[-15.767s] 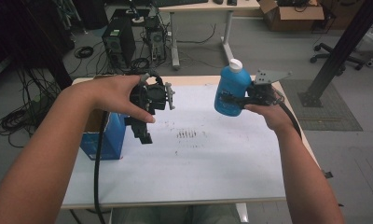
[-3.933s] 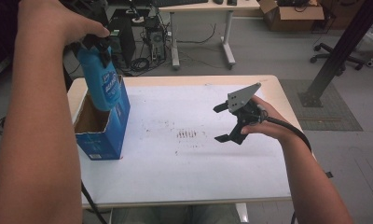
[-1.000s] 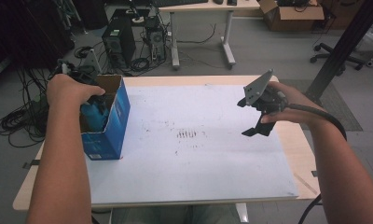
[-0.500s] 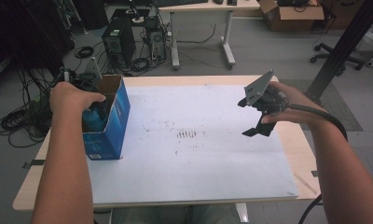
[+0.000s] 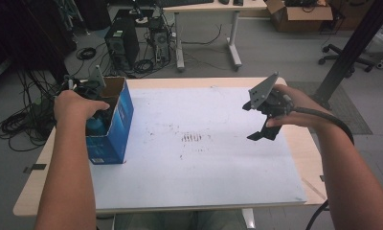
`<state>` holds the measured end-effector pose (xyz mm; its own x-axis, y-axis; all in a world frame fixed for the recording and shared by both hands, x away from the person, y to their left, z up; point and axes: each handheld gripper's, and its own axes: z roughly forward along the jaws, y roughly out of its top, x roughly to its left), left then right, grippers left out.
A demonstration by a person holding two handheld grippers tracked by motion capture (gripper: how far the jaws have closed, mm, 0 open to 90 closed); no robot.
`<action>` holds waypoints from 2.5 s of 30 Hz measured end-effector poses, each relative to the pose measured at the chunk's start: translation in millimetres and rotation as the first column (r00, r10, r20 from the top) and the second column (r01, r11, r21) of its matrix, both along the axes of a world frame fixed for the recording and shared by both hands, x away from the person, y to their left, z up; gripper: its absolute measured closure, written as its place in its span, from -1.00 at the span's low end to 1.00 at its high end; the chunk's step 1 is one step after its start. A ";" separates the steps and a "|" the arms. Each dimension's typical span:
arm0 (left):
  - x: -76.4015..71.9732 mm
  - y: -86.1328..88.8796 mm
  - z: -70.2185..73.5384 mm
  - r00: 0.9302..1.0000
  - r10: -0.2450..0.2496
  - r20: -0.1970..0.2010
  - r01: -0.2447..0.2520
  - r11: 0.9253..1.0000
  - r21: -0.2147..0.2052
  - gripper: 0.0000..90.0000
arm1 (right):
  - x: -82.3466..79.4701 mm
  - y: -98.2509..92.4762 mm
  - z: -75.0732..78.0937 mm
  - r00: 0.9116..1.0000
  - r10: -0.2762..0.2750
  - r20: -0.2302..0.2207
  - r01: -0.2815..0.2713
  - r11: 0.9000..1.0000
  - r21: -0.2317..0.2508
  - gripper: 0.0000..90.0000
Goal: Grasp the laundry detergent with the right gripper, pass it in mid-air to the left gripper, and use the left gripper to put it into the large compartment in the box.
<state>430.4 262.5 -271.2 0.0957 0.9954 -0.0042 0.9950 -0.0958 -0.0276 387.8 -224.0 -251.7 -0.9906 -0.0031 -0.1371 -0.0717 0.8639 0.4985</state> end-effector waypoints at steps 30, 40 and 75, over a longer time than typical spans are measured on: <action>-3.1 2.4 -2.2 0.999 0.002 0.039 -0.002 1.000 -0.004 -0.17 | -1.6 -2.8 -0.8 1.000 0.000 0.005 0.000 1.000 0.008 -0.94; -2.5 0.5 -3.6 0.999 0.007 0.040 -0.008 1.000 0.026 -0.25 | -1.4 -3.5 -2.2 1.000 -0.003 0.002 0.003 1.000 0.006 -0.94; -5.4 -3.9 33.2 0.995 0.014 0.097 -0.022 0.997 0.076 -0.66 | -3.2 -2.5 2.9 1.000 0.002 0.016 -0.002 1.000 0.007 -0.94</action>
<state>425.0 258.7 -238.1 0.0739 0.9940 0.0810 0.9950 -0.0790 0.0619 384.6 -226.5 -248.8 -0.9883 -0.0041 -0.1525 -0.0813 0.8600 0.5038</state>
